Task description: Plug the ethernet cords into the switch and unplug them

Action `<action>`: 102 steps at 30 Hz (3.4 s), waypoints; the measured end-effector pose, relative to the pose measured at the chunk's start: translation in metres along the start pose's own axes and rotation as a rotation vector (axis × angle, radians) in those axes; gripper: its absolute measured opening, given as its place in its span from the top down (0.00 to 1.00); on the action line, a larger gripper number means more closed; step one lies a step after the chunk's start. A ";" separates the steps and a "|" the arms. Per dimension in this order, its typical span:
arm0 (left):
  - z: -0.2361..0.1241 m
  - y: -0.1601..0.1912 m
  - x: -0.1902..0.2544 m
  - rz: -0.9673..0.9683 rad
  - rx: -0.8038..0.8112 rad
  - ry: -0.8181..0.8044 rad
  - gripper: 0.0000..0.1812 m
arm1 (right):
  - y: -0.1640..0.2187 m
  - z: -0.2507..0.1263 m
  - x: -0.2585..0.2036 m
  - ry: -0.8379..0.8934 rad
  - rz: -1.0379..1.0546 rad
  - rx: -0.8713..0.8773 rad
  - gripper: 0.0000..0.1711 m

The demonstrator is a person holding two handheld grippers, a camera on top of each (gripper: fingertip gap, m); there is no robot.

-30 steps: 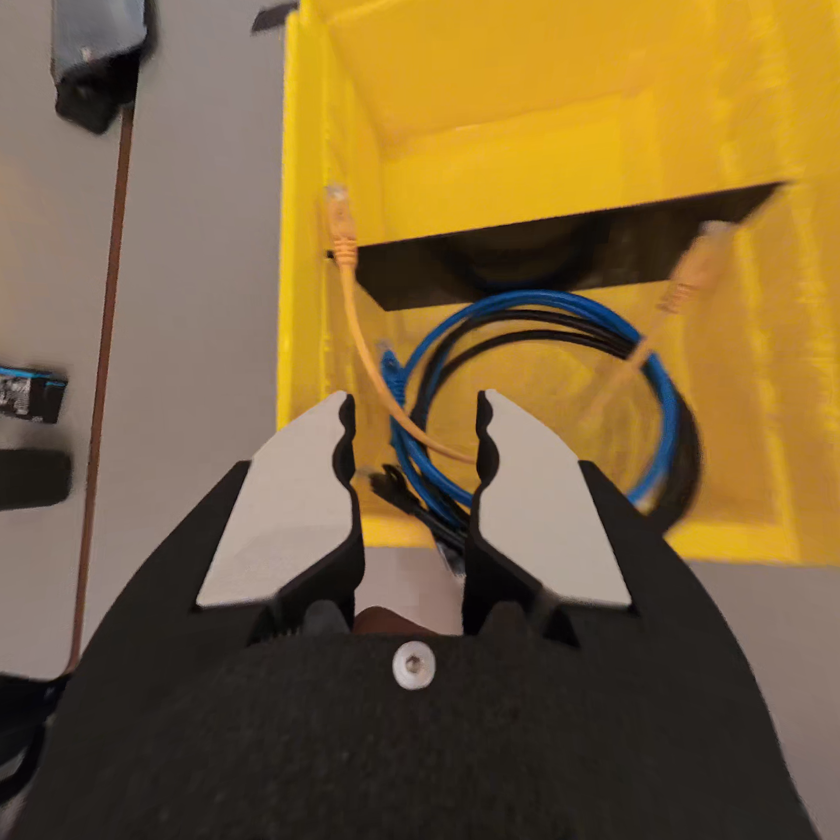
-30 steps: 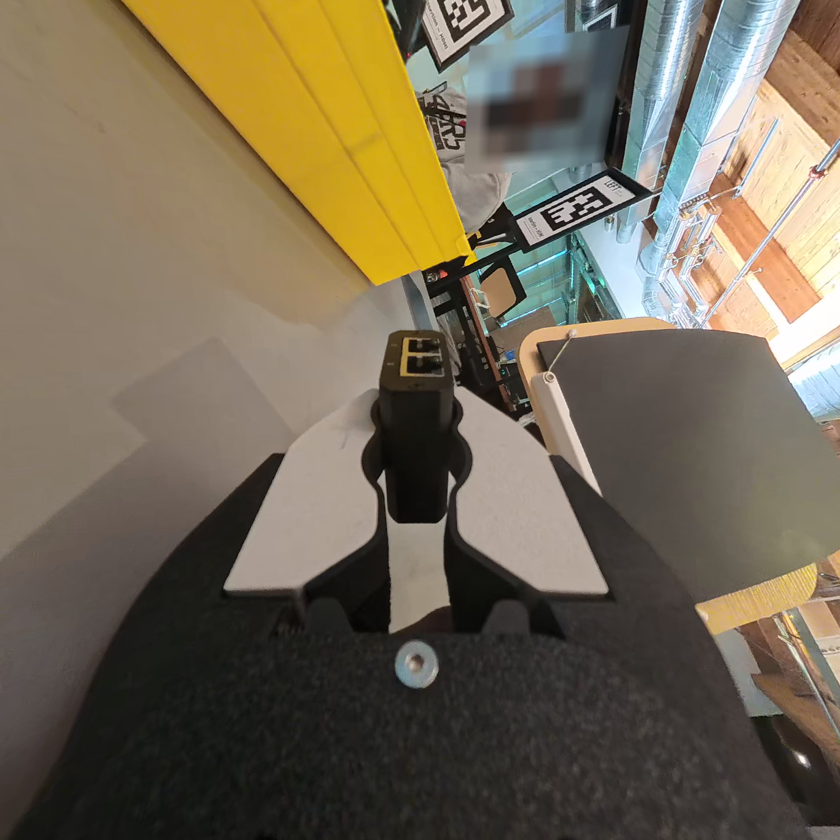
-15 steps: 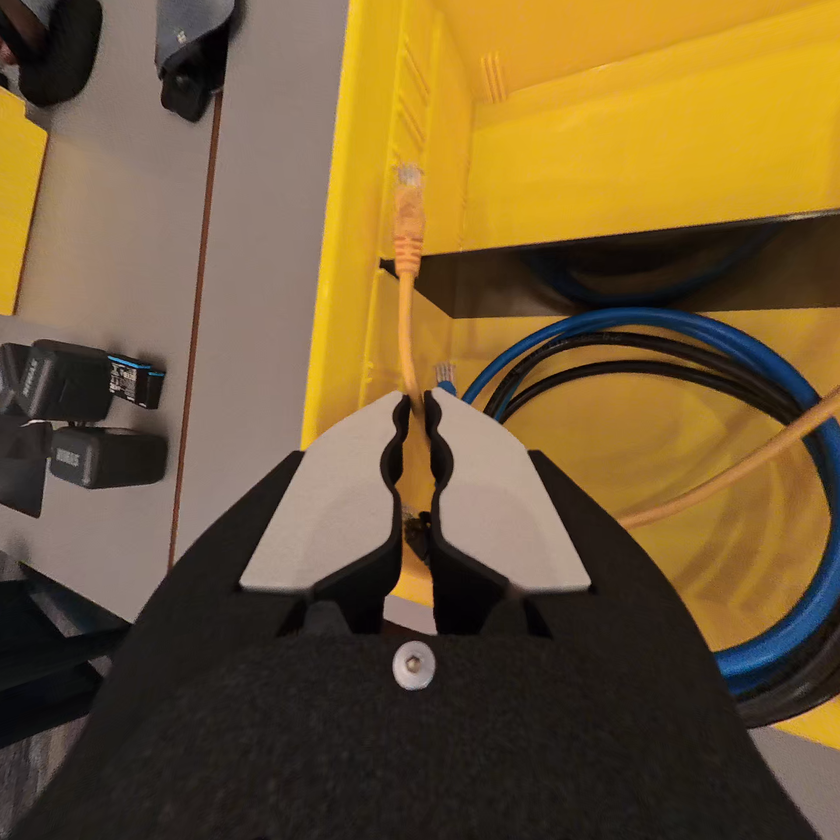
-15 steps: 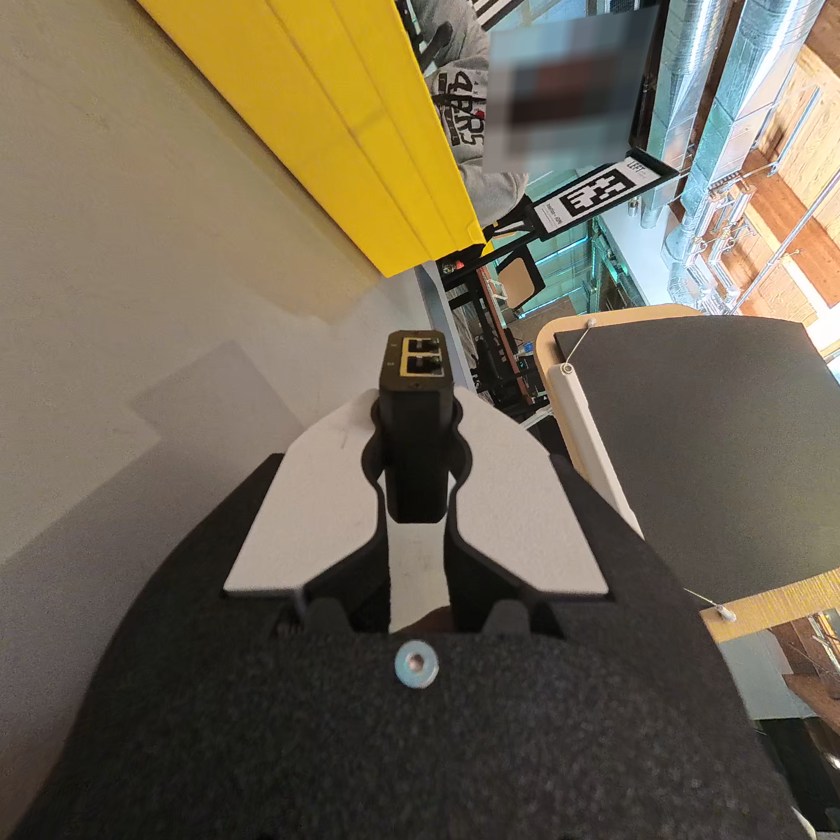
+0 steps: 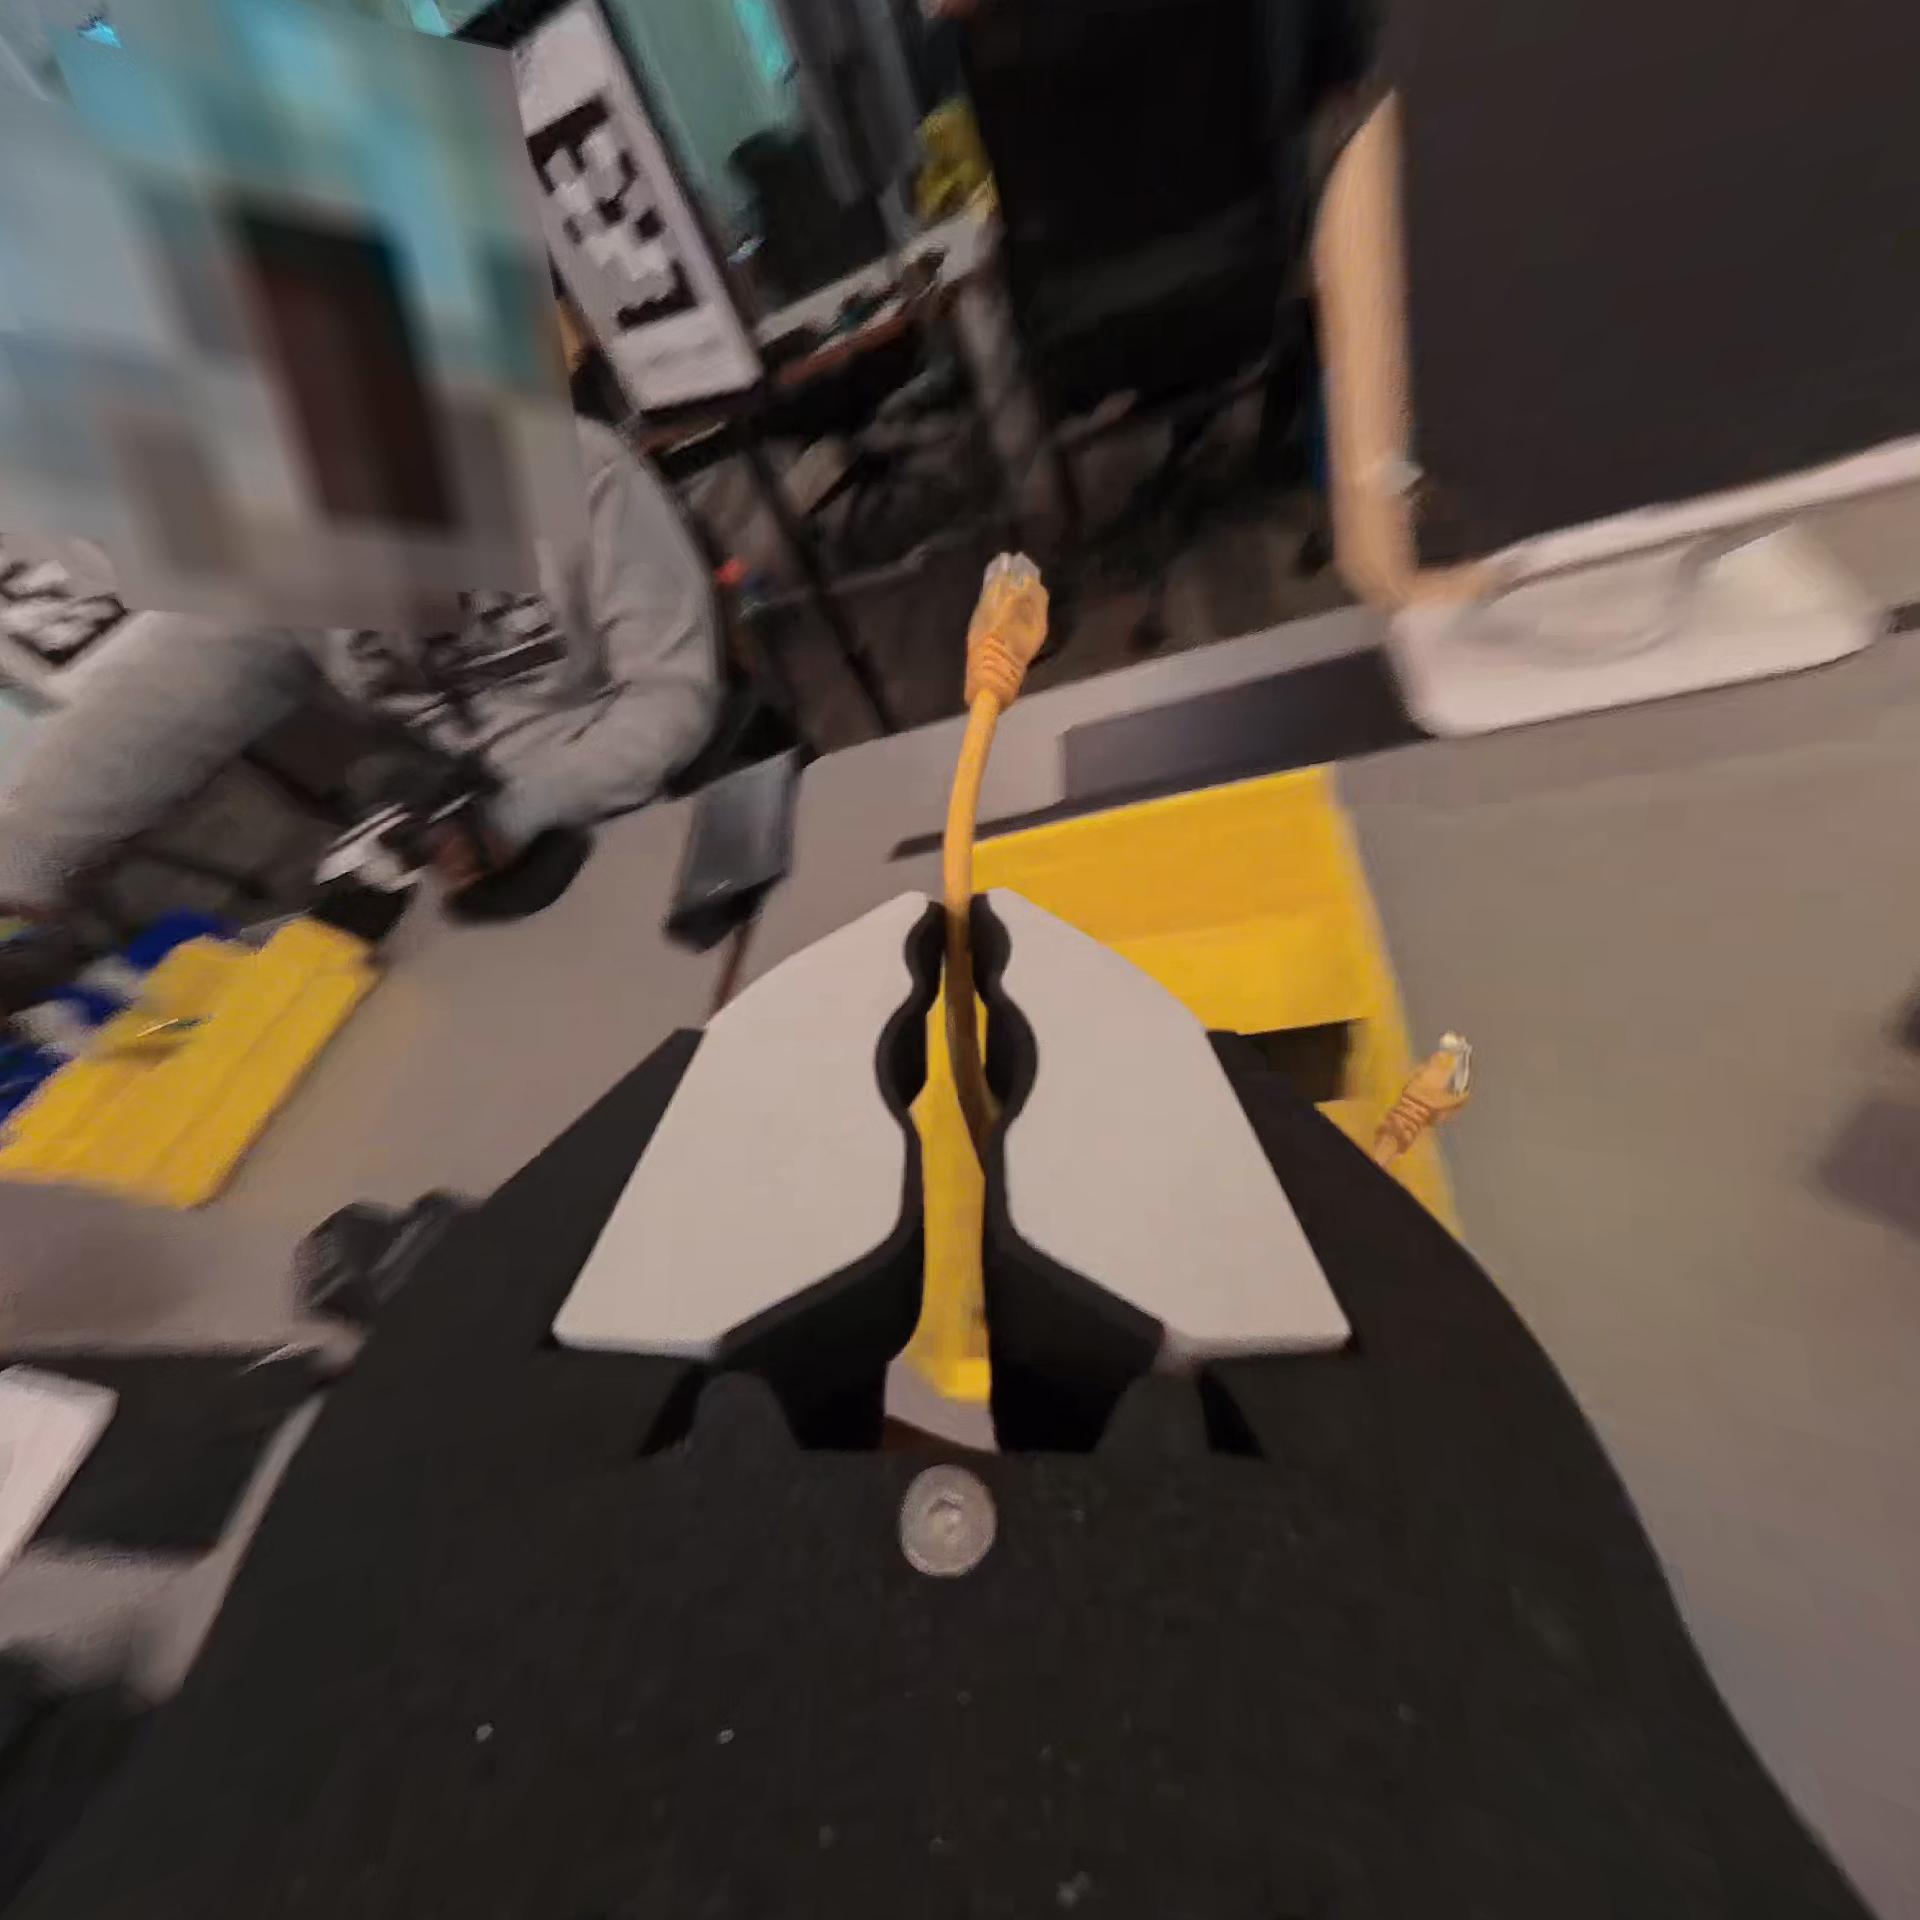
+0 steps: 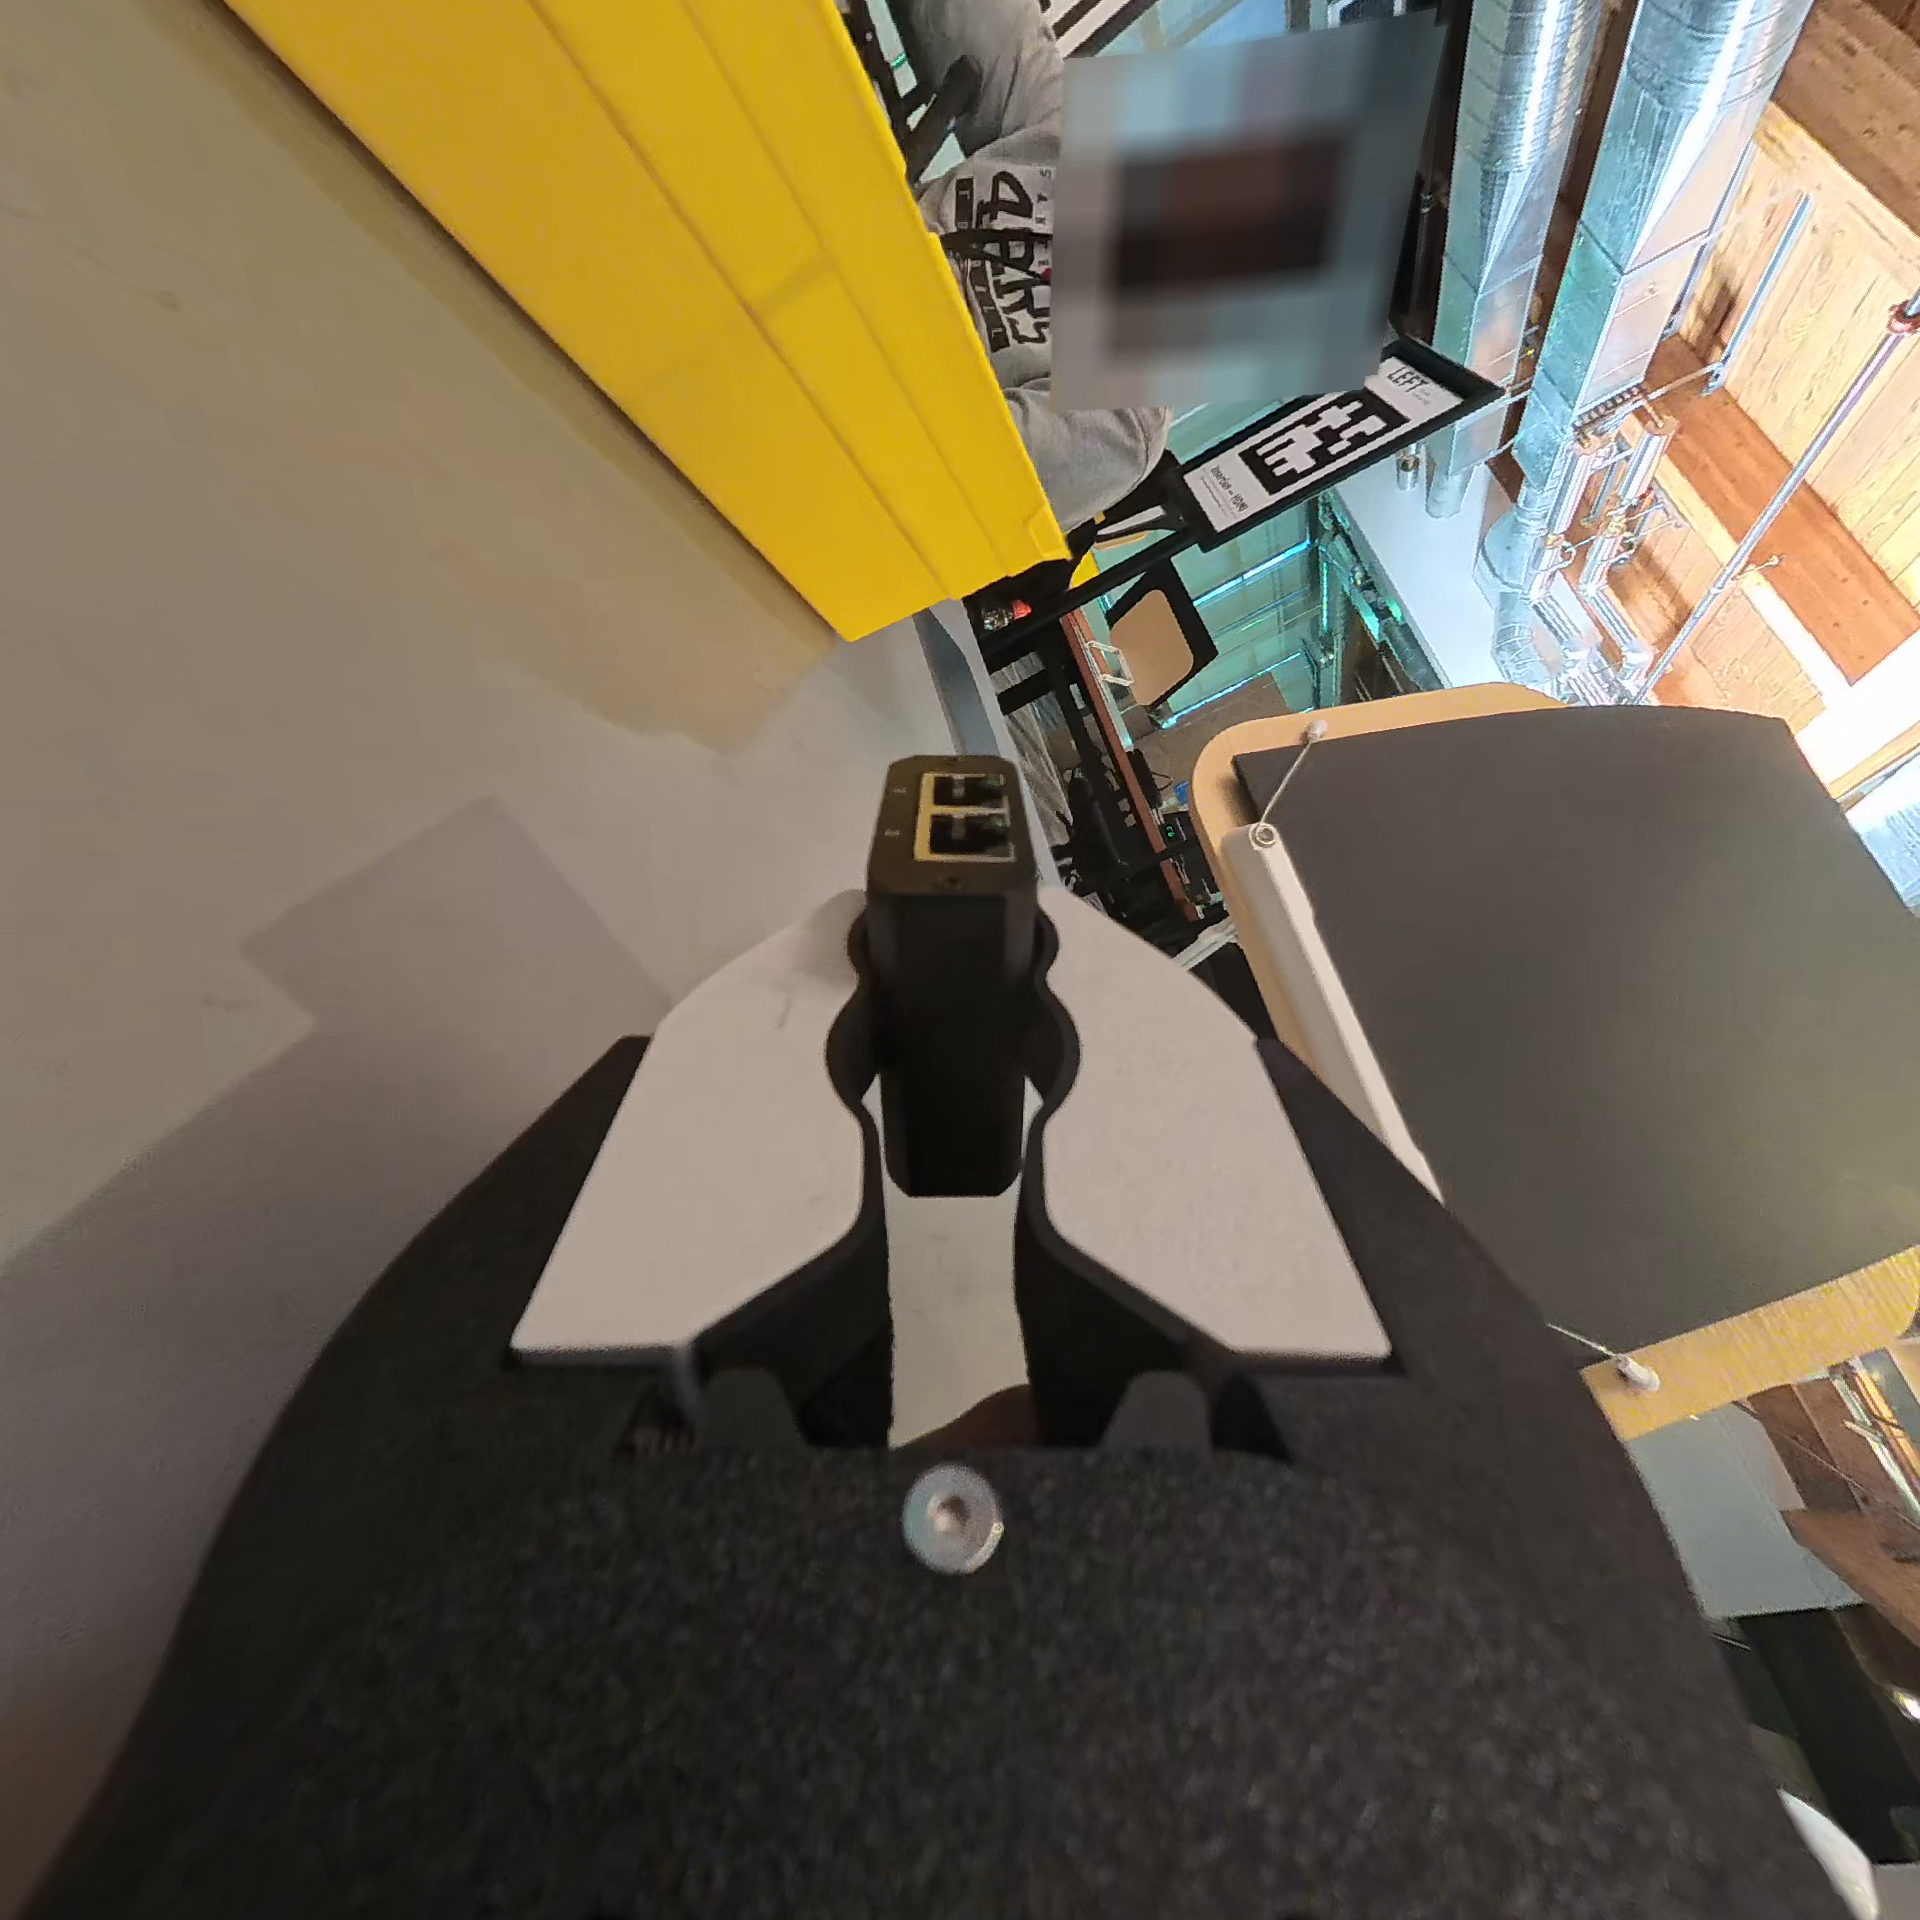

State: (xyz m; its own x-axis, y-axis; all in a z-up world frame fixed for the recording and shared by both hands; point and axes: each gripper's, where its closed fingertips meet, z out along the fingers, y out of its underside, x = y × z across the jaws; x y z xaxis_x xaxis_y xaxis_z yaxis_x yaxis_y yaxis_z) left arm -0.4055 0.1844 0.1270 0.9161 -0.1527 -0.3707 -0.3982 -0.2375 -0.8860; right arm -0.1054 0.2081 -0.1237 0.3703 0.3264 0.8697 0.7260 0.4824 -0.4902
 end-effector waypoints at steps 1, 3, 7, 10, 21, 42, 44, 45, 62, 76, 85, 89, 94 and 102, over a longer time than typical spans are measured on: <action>-0.015 -0.013 0.015 -0.039 0.051 0.082 0.98 | 0.000 0.000 0.002 0.004 0.009 0.004 0.86; -0.032 -0.018 0.054 -0.082 0.064 0.237 0.98 | -0.002 -0.002 0.008 0.027 0.032 0.021 0.86; -0.031 0.045 0.164 -0.133 -0.094 0.527 0.98 | -0.006 -0.009 0.021 0.071 0.090 0.064 0.86; -0.015 0.125 0.230 -0.133 -0.278 0.597 0.98 | -0.004 -0.011 0.024 0.079 0.104 0.061 0.86; 0.007 0.207 0.287 0.110 -0.228 0.672 0.89 | -0.002 -0.008 0.016 0.047 0.069 0.048 0.86; 0.049 0.199 0.327 0.326 -0.204 0.835 0.95 | -0.004 -0.005 0.005 0.003 0.028 0.055 0.86; 0.045 0.184 0.324 0.276 -0.207 0.854 0.95 | -0.005 -0.005 0.002 0.001 0.002 0.055 0.86; 0.043 0.173 0.322 0.239 -0.207 0.868 0.95 | -0.006 -0.005 0.001 0.002 -0.010 0.055 0.86; 0.054 0.112 0.340 0.226 -0.360 0.954 0.95 | -0.007 -0.006 -0.002 0.016 -0.073 0.043 0.86; 0.057 0.119 0.338 0.171 -0.413 0.986 0.95 | -0.007 -0.005 -0.005 0.027 -0.152 0.029 0.86; 0.054 0.132 0.335 0.217 -0.489 0.991 0.95 | -0.011 -0.003 -0.011 0.053 -0.244 0.021 0.86; 0.052 0.139 0.335 0.232 -0.527 1.004 0.95 | -0.015 -0.004 -0.014 0.059 -0.295 0.026 0.86; 0.052 0.135 0.335 0.216 -0.508 1.008 0.95 | -0.018 -0.006 -0.017 0.047 -0.337 0.038 0.86; 0.055 0.124 0.338 0.260 -0.353 0.983 0.95 | -0.016 -0.008 -0.016 0.011 -0.180 0.023 0.86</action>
State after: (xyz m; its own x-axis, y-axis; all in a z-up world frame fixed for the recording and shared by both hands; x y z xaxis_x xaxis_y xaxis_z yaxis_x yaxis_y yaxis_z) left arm -0.1425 0.1565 -0.1232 0.4244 -0.9054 -0.0101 -0.7103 -0.3260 -0.6238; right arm -0.1183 0.1892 -0.1292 0.2421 0.2237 0.9441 0.7676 0.5510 -0.3274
